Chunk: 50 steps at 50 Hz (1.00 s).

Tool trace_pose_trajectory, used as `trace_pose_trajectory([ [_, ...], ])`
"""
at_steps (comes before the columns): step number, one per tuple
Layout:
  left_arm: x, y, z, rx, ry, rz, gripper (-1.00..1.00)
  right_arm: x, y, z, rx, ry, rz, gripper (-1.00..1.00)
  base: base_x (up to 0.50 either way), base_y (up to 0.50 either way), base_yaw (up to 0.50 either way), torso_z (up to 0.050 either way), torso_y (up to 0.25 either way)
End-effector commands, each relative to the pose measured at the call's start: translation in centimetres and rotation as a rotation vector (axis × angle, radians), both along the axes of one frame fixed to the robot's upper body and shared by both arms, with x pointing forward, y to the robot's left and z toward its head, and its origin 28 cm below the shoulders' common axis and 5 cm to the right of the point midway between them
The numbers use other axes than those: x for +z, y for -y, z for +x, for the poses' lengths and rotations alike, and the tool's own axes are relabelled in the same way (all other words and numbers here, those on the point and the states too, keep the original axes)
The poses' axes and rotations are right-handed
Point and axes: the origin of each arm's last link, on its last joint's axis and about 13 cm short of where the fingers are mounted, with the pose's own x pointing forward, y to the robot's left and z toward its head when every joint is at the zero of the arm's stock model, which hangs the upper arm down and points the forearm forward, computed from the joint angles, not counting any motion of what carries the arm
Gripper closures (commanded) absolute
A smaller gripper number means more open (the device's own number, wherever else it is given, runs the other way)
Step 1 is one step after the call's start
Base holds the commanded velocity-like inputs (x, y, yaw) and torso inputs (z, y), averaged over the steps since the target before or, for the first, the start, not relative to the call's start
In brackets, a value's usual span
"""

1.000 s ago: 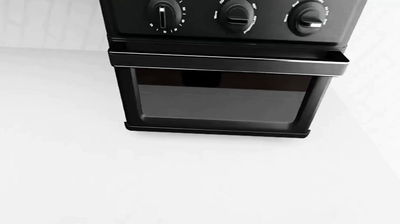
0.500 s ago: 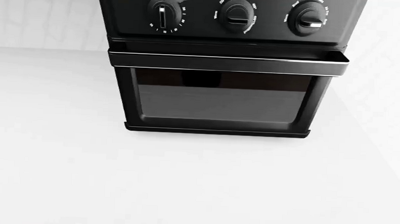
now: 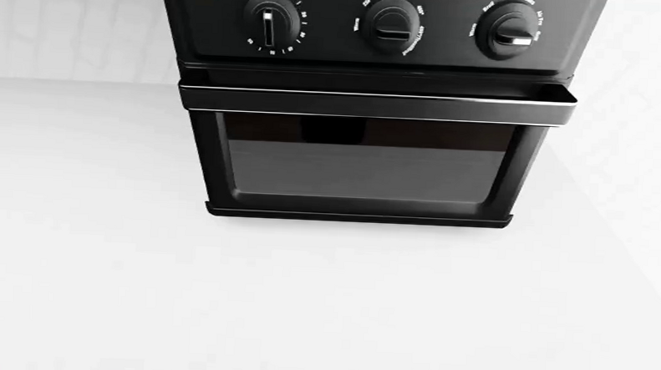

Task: Turn on the toaster oven by setting the timer.

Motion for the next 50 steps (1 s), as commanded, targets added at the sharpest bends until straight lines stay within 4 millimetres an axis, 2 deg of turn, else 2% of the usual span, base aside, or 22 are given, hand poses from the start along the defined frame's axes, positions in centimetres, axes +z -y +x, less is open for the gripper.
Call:
trace_pose_trajectory([
  [1,0.0,0.1,0.3,-0.003,-0.003,-0.001,-1.0,0.5,-0.4,-1.0,-0.019,-0.012,0.004,-1.0,0.0,0.0,0.0,0.0,0.0],
  [23,0.0,0.0,0.2,-0.002,-0.003,-0.005,-1.0,0.9,-2.7,-0.7,-0.018,-0.085,0.028,-1.0,0.0,0.0,0.0,0.0,0.0],
  [31,0.0,0.0,0.3,-0.003,-0.004,-0.006,-1.0,1.4,-3.9,-1.2,0.013,-0.101,0.051,-1.0,0.0,0.0,0.0,0.0,0.0],
  [36,0.0,0.0,0.1,-0.001,-0.003,-0.008,-1.0,1.1,-4.3,-0.5,-0.006,-0.102,0.047,-1.0,0.0,0.0,0.0,0.0,0.0],
  [50,-0.1,0.0,0.2,-0.005,-0.004,-0.012,-1.0,1.1,-5.5,-0.4,-0.064,-0.132,0.075,-1.0,0.0,0.0,0.0,0.0,0.0],
])
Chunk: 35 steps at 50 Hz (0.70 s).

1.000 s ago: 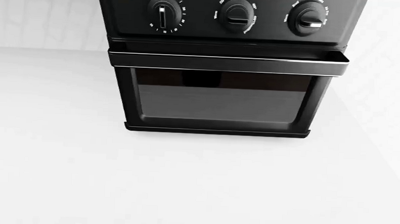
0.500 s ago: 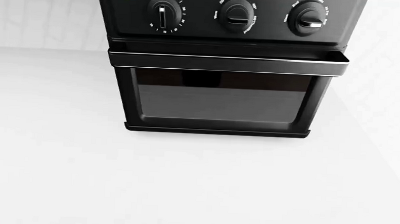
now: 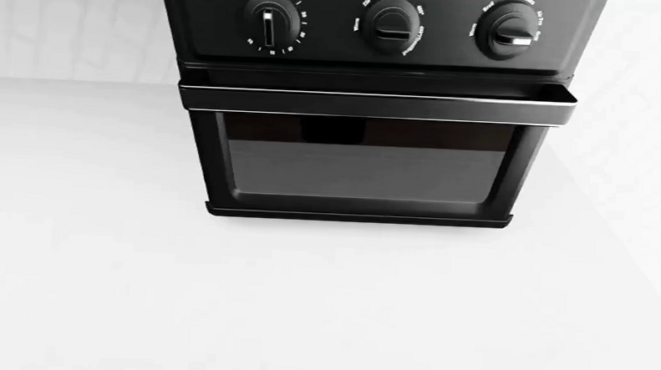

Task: Turn on the toaster oven by setting the timer.

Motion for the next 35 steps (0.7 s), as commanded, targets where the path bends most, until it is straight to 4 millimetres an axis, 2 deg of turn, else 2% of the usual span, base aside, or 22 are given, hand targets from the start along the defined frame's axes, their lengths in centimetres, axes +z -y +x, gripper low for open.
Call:
trace_pose_trajectory([
  [1,-0.1,0.0,0.0,-0.001,-0.001,-0.003,-1.0,0.0,-1.0,0.1,-0.03,-0.022,0.023,-1.0,0.0,0.0,0.0,0.0,0.0],
  [11,0.0,0.0,0.1,0.0,0.001,-0.006,-1.0,0.2,-1.8,-0.1,-0.055,-0.048,0.055,-1.0,0.0,0.0,0.0,0.0,0.0],
  [15,-0.1,0.0,0.1,-0.003,-0.001,-0.006,-1.0,0.2,-2.0,0.4,-0.067,-0.047,0.064,-1.0,0.0,0.0,0.0,0.0,0.0],
  [20,0.0,0.0,0.2,-0.001,0.0,-0.006,-1.0,-0.2,-2.3,0.5,-0.045,-0.025,0.003,-1.0,0.0,0.0,0.0,0.0,0.0],
  [35,-0.3,-0.1,-0.2,0.001,-0.001,-0.009,-1.0,-1.4,-3.6,0.9,-0.049,-0.104,-0.014,-1.0,0.0,0.0,0.0,0.0,0.0],
])
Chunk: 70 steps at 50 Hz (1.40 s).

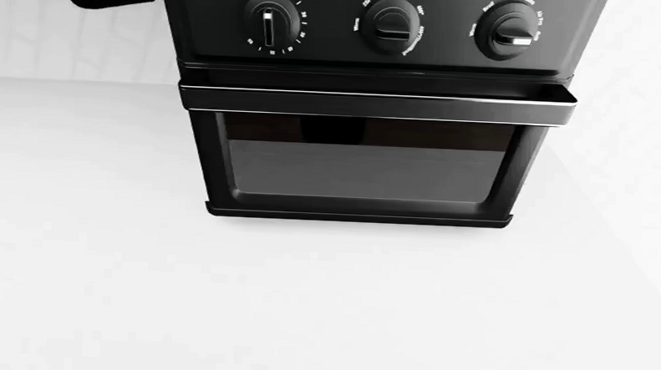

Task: Turn on the toaster oven by setting the timer.

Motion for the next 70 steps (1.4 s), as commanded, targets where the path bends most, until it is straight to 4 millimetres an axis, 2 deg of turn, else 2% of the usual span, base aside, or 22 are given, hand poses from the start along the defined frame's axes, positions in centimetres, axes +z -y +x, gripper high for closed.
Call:
trace_pose_trajectory([
  [1,-0.1,-0.1,-0.1,0.002,-0.001,-0.002,-1.0,-0.6,-0.9,0.3,-0.006,-0.035,-0.014,-1.0,0.0,0.0,0.0,0.0,0.0],
  [14,-0.1,-0.1,0.0,0.002,-0.003,-0.003,-1.0,-0.4,-1.7,0.8,-0.038,-0.06,0.018,-1.0,0.0,0.0,0.0,0.0,0.0],
  [31,-0.2,-0.1,0.0,0.001,-0.005,-0.007,-1.0,-2.3,-1.4,2.0,-0.167,-0.127,-0.019,-1.0,0.0,0.0,0.0,0.0,0.0],
  [43,-0.3,-0.1,-0.1,-0.001,-0.007,-0.009,-1.0,-2.8,-1.6,2.2,-0.18,-0.126,-0.035,-1.0,0.0,0.0,0.0,0.0,0.0],
  [55,-0.3,-0.1,-0.3,-0.003,-0.009,-0.011,-1.0,-2.3,-2.4,2.2,-0.176,-0.09,-0.04,-1.0,0.0,0.0,0.0,0.0,0.0],
  [57,-0.3,-0.1,0.3,-0.003,-0.011,-0.012,-1.0,-2.3,-2.6,2.8,-0.179,-0.091,-0.042,-1.0,0.0,0.0,0.0,0.0,0.0],
  [70,-0.4,-0.1,0.0,-0.005,-0.007,-0.012,-1.0,-2.9,-3.3,3.8,-0.198,-0.09,-0.064,-1.0,0.0,0.0,0.0,0.0,0.0],
])
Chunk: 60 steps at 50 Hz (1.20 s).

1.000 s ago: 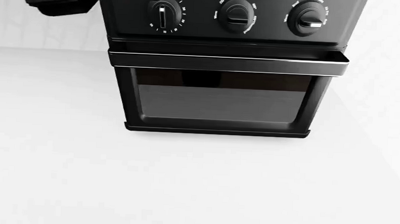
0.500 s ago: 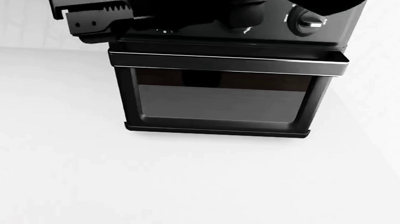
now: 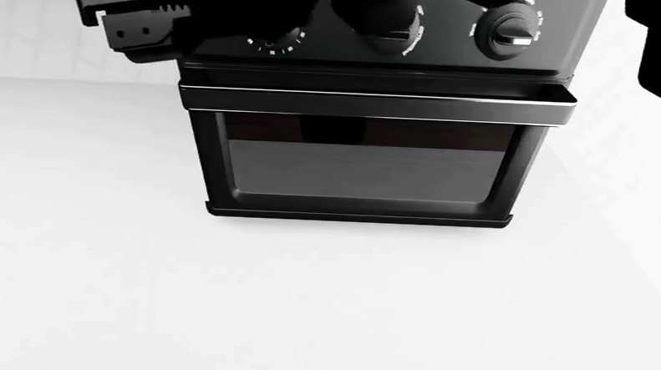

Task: Turn on the toaster oven by setting the timer.

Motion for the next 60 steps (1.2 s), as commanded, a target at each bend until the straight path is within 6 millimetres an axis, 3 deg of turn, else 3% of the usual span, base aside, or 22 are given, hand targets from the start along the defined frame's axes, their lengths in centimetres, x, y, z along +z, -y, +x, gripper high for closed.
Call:
trace_pose_trajectory([
  [1,0.0,0.0,0.2,-0.003,0.001,0.0,-1.0,-0.4,-0.5,0.9,-0.017,-0.002,-0.016,-1.0,0.0,0.0,0.0,0.0,0.0],
  [60,0.1,0.0,0.7,-0.001,0.002,-0.007,-1.0,-2.8,-1.7,2.4,-0.026,-0.022,-0.048,-1.0,0.0,0.0,0.0,0.0,0.0],
])
